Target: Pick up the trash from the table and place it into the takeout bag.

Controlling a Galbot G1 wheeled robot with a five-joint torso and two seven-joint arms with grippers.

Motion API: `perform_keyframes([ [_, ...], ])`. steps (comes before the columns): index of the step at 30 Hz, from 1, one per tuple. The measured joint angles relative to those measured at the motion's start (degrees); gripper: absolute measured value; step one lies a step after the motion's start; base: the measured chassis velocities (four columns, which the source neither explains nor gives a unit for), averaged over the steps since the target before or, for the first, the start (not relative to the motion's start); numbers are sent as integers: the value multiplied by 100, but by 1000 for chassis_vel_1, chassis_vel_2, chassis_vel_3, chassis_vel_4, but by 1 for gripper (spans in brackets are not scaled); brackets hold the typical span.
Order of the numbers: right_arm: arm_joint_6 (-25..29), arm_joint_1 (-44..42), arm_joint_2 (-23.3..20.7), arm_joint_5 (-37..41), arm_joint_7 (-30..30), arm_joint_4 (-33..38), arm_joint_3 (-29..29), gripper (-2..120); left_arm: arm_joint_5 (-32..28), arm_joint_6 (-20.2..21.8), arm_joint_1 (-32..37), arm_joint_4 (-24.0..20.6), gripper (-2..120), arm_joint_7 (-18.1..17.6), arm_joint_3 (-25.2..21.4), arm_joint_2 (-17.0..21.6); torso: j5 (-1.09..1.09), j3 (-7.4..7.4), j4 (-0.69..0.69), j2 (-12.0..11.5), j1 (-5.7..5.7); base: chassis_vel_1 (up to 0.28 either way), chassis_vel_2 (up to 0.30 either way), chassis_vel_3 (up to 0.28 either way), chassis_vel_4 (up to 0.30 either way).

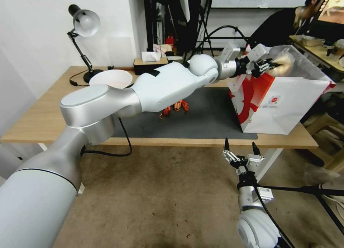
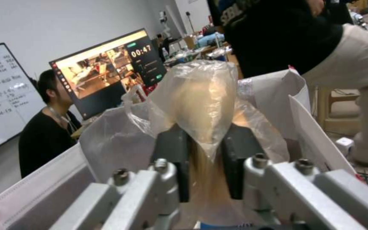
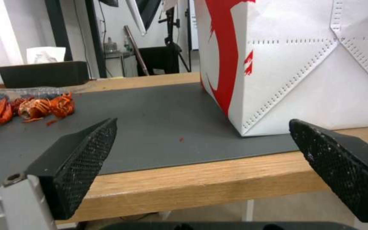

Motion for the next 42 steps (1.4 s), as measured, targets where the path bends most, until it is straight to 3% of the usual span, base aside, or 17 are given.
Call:
perform_keyframes([
  [1, 3, -1, 10, -6, 0, 0, -2, 100, -4, 6, 0, -25, 27, -21, -1, 21, 0, 0, 0, 0, 0, 0, 0, 0, 0],
  [4, 3, 0, 16, -10, 0, 1, -6, 100, -11, 11, -3, -45, 31, -28, 0, 37, 0, 0, 0, 0, 0, 0, 0, 0, 0],
  [10, 9, -2, -1, -11, 6, 17, 10, 100, -171, 36, -24, -136, 58, -59, -46, 108, 0, 0, 0, 0, 0, 0, 0, 0, 0],
  [21, 13, 12, -15, 18, 18, 27, 43, 100, -353, 11, 89, -355, 97, -268, -246, 273, 0, 0, 0, 0, 0, 0, 0, 0, 0],
  [26, 13, 16, -17, 23, 21, 27, 47, 100, -478, -17, 191, -528, 100, -561, -414, 411, 0, 0, -1, 0, 0, 0, 0, 0, 0],
  [29, 4, 29, -17, 24, 25, 28, 48, 100, -724, -70, 406, -900, 100, -1106, -696, 753, 0, 0, 0, 0, 0, 0, 0, 0, 0],
  [33, -11, 30, -13, 24, 32, 37, 48, 100, -811, -73, 651, -1167, 100, -1437, -944, 1083, -2, 0, 1, 0, 0, 0, 0, 0, 0],
  [42, -42, 1, -2, 14, 58, 99, 71, 100, -839, -73, 1208, -1569, 100, -1755, -1485, 1609, -2, 0, -1, 0, 0, 0, 0, 0, 0],
])
